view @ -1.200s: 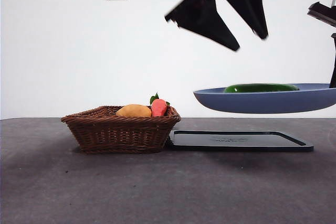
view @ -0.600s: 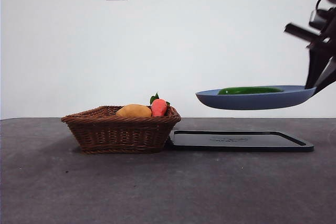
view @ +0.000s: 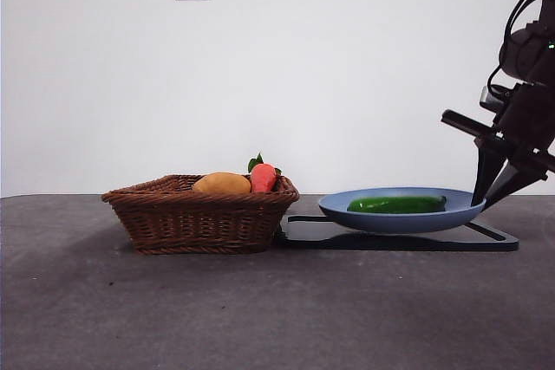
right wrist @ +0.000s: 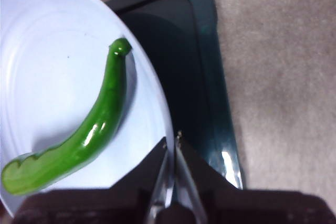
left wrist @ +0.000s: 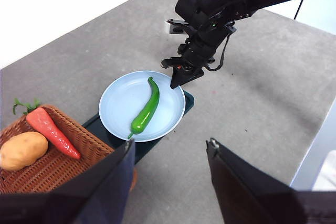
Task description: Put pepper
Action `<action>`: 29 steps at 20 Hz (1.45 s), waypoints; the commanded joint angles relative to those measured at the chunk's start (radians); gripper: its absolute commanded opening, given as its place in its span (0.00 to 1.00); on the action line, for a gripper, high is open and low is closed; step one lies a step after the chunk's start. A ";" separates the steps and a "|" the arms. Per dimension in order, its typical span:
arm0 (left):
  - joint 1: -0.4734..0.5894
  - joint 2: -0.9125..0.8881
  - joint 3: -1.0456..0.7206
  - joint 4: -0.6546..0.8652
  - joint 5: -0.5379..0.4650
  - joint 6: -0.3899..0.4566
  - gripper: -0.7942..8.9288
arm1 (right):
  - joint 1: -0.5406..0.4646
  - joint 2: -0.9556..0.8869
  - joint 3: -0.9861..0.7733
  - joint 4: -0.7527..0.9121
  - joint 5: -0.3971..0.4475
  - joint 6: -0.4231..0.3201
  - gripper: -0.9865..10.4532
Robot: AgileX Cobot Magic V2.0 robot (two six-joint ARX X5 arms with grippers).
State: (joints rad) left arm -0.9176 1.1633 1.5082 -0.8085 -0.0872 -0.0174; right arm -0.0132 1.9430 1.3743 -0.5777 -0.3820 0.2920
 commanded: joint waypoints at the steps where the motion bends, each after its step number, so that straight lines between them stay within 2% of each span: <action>1: -0.010 0.010 0.018 0.003 -0.001 0.011 0.34 | 0.000 0.043 0.024 0.014 -0.004 0.006 0.09; 5: -0.011 0.010 0.018 0.002 -0.001 0.010 0.34 | 0.001 0.047 0.024 0.023 -0.006 0.006 0.10; 9: -0.010 0.010 0.018 -0.016 -0.018 0.010 0.34 | 0.001 0.037 0.024 0.015 -0.005 0.002 0.22; 14: -0.010 0.010 0.018 -0.032 -0.018 0.010 0.34 | 0.000 -0.119 0.024 -0.054 -0.006 -0.041 0.22; 16: -0.010 0.010 0.018 -0.032 -0.018 0.010 0.33 | 0.006 -0.224 0.024 -0.122 -0.010 -0.086 0.22; 21: -0.010 0.011 0.018 -0.038 -0.017 0.011 0.33 | 0.077 -0.521 0.024 -0.441 -0.008 -0.238 0.22; 25: -0.010 0.012 0.018 -0.047 -0.017 0.011 0.33 | 0.151 -0.727 0.024 -0.612 -0.008 -0.264 0.22; 29: -0.010 0.012 0.018 -0.070 -0.016 0.011 0.33 | 0.216 -0.879 0.024 -0.711 -0.009 -0.287 0.22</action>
State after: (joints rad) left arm -0.9176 1.1637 1.5082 -0.8829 -0.1020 -0.0174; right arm 0.2005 1.0496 1.3796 -1.2945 -0.3904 0.0242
